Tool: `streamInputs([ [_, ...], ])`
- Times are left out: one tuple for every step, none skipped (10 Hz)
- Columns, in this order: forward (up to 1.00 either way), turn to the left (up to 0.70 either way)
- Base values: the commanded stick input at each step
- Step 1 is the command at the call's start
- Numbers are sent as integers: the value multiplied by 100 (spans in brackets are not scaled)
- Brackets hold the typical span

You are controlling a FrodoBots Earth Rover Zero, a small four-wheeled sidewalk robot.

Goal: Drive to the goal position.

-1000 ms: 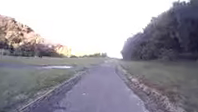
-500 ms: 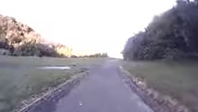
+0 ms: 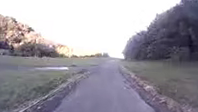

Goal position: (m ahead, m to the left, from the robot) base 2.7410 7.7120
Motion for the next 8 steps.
streamInputs([
  [70,-1],
  [70,-11],
  [70,-27],
  [70,-5],
  [70,0],
  [70,0],
  [70,0],
  [70,0],
])
